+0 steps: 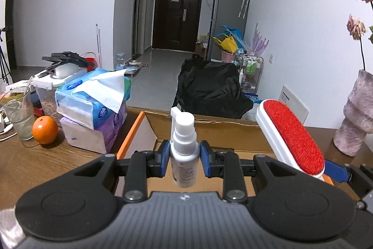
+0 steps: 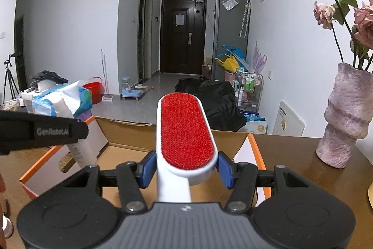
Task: Organize rigid objects
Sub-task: 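Carry both objects to the cardboard box and release the spray bottle from the left tool, then release the lint brush into the box with the right tool while the left tool withdraws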
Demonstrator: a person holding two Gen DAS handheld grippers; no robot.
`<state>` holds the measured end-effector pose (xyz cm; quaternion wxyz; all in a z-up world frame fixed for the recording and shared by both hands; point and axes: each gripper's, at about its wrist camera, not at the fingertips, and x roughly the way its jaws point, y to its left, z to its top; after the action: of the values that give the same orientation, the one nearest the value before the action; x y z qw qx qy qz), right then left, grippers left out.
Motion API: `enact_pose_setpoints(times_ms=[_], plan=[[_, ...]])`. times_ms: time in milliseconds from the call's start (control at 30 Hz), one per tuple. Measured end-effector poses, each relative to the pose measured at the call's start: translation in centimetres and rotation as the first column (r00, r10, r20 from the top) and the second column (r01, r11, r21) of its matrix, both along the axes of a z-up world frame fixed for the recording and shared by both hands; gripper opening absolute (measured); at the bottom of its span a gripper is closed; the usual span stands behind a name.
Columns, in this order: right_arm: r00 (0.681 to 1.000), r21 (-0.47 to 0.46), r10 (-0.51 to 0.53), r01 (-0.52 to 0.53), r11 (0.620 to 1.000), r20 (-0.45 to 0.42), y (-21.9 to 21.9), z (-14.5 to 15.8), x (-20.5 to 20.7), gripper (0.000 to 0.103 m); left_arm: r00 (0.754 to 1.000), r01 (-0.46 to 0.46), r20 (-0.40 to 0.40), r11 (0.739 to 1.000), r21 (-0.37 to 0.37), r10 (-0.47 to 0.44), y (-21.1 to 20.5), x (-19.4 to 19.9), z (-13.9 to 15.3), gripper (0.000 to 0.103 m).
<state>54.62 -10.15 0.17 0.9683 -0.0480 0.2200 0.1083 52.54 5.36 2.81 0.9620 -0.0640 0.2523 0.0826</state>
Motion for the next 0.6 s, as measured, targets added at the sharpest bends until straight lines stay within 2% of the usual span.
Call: enact_pose_setpoints(times_ms=[267,300,333,367,400,433,500,600], plan=[[0.999,-0.007,-0.008,0.008,1.000,-0.033,0.3,-0.4,1.2,0.055,0.999,0.013,-0.031,1.000,0.018,-0.012,-0.2,1.0,-0.8,0.029],[0.999,-0.001,-0.012,0.012,1.000,-0.044,0.2,-0.4,1.3,0.055,0.999,0.009,-0.034,1.000,0.017,-0.008,-0.1,1.1,-0.8,0.033],[0.999,0.003,-0.016,0.016,1.000,-0.052,0.0,-0.4,1.4,0.061,0.999,0.002,-0.038,1.000,0.018,-0.001,0.0,1.1,-0.9,0.039],[0.999,0.001,-0.024,0.024,1.000,-0.048,-0.1,-0.4,1.4,0.082,0.999,-0.005,-0.042,1.000,0.021,0.006,0.1,1.1,-0.8,0.064],[0.998,-0.007,-0.040,0.039,0.999,-0.040,-0.2,-0.2,1.2,0.093,0.999,-0.018,-0.037,0.999,0.026,0.019,0.3,1.0,-0.6,0.089],[0.998,-0.012,-0.057,0.057,0.998,-0.018,-0.4,0.1,0.9,0.103,0.999,-0.041,-0.024,0.998,0.038,0.041,0.4,0.8,-0.4,0.100],[0.998,-0.008,-0.063,0.063,0.998,0.024,-0.6,0.8,0.2,0.103,0.998,-0.068,0.004,0.996,0.062,0.068,0.5,0.4,0.1,0.103],[0.998,0.010,-0.052,0.052,0.999,0.026,-0.9,1.2,-0.1,0.103,0.998,-0.069,-0.005,0.997,0.046,0.070,0.9,0.3,0.4,0.103]])
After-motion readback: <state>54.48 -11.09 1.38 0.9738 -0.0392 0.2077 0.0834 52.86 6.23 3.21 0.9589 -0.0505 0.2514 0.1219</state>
